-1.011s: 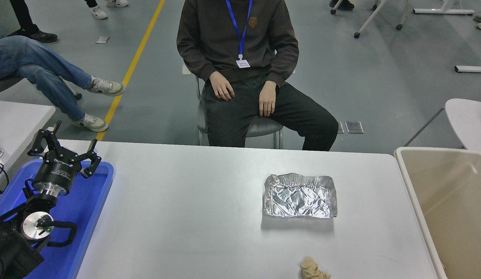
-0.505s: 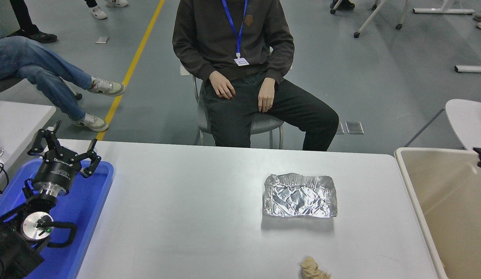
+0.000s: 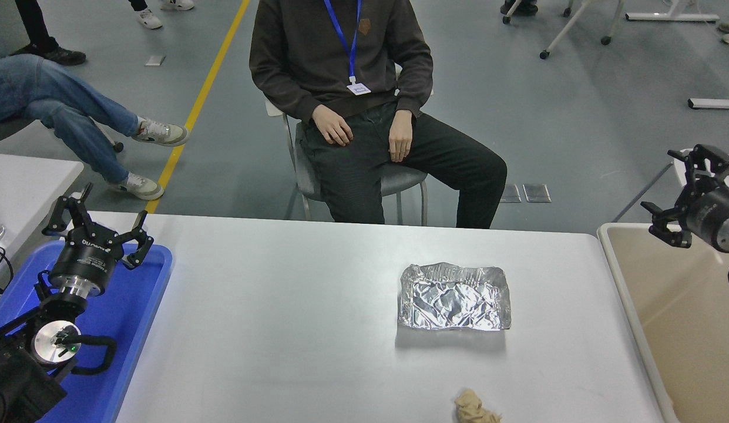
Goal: Clean the table surface
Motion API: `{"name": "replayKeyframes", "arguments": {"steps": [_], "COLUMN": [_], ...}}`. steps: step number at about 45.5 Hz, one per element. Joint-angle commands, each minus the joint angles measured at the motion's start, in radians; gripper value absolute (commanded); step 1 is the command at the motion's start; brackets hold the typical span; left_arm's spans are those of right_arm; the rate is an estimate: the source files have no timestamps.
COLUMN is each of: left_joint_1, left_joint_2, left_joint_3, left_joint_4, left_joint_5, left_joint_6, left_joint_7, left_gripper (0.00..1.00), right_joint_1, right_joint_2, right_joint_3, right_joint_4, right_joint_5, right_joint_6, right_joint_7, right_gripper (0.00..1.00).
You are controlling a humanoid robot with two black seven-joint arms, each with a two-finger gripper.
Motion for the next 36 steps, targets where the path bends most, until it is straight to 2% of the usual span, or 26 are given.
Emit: {"name": "replayKeyframes", "arguments": {"steps": [1, 12, 26, 36], "left_joint_1": [0.000, 0.000, 0.000, 0.000], "left_joint_2": [0.000, 0.000, 0.000, 0.000], "left_joint_3": [-0.001, -0.001, -0.001, -0.001], "left_joint_4": [0.000, 0.000, 0.000, 0.000], "left_joint_5": [0.000, 0.000, 0.000, 0.000], "left_joint_6": [0.000, 0.000, 0.000, 0.000], "left_joint_7": [0.000, -0.001, 0.000, 0.000], "left_gripper": [1.00, 1.00, 1.00, 1.00], "right_joint_1": [-0.043, -0.067, -0.066, -0.060], "right_joint_2": [0.103, 0.200, 0.330, 0.345], "right_joint_3": [0.001, 0.000, -0.002, 0.015], "right_joint_4": [0.023, -0.031, -0.250, -0.275], "right_joint_5": [-0.062, -0.173, -0.175, -0.168], "right_joint_6": [0.007, -0.002, -0.007, -0.020], "right_joint_7": [0.189, 0.273, 0.275, 0.285], "right_gripper": [0.99, 0.99, 0.99, 0.99]}}
